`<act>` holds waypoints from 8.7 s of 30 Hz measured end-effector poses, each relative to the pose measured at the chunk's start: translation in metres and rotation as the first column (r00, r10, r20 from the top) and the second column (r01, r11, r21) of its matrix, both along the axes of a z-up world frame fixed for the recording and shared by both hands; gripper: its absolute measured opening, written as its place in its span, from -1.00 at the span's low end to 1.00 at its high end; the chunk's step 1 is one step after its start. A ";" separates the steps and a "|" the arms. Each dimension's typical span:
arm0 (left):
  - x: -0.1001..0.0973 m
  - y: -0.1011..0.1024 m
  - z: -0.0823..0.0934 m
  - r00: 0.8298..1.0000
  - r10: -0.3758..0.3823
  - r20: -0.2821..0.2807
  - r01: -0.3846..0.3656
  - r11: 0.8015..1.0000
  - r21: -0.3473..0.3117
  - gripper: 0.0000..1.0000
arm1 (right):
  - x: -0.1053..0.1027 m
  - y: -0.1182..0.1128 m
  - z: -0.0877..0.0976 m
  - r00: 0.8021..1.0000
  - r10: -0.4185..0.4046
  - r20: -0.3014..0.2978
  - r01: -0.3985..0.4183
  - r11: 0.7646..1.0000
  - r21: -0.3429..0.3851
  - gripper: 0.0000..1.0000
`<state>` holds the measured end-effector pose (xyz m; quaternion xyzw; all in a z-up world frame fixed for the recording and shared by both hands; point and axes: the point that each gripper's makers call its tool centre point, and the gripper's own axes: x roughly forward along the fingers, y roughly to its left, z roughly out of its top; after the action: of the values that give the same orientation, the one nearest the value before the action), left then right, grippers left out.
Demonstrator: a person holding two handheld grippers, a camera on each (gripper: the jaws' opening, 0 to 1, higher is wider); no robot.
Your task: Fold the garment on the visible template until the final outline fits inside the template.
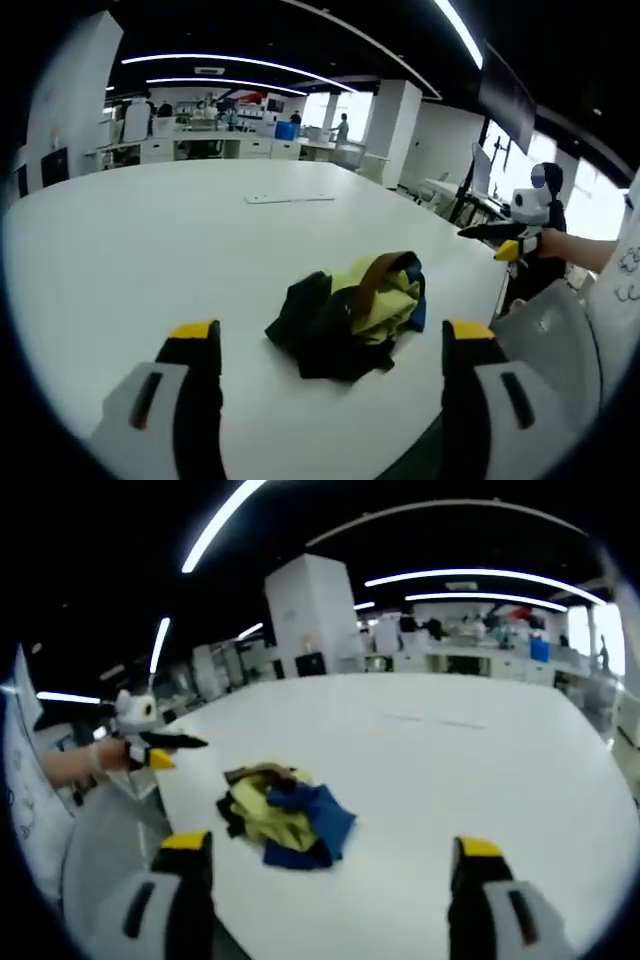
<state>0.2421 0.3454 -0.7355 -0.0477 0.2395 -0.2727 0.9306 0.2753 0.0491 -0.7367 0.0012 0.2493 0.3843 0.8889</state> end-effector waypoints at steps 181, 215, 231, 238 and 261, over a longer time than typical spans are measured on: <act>0.049 -0.016 -0.014 0.994 -0.108 0.015 0.107 0.992 0.059 -1.00 | 0.040 0.049 -0.038 0.993 0.103 -0.063 -0.108 0.991 -0.079 -1.00; 0.047 -0.016 -0.024 0.995 -0.097 -0.026 0.098 0.994 0.050 -1.00 | -0.015 0.107 -0.042 0.900 0.430 0.066 -0.397 0.874 -0.279 -0.70; 0.046 -0.013 -0.025 0.995 -0.091 -0.035 0.092 0.995 0.044 -1.00 | -0.009 0.102 -0.063 0.909 0.417 0.018 -0.393 0.868 -0.304 -0.89; 0.046 -0.014 -0.024 0.995 -0.090 -0.034 0.091 0.995 0.043 -1.00 | -0.001 0.100 -0.058 0.922 0.386 0.026 -0.362 0.885 -0.292 -1.00; 0.052 -0.022 0.075 0.988 -0.134 0.075 0.136 0.990 -0.029 -1.00 | 0.019 0.070 0.095 0.964 0.192 0.183 -0.199 0.980 0.024 -1.00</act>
<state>0.2944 0.3233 -0.6604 -0.0374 0.2034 -0.3407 0.9171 0.2947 0.1193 -0.6416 -0.0392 0.1585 0.4739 0.8653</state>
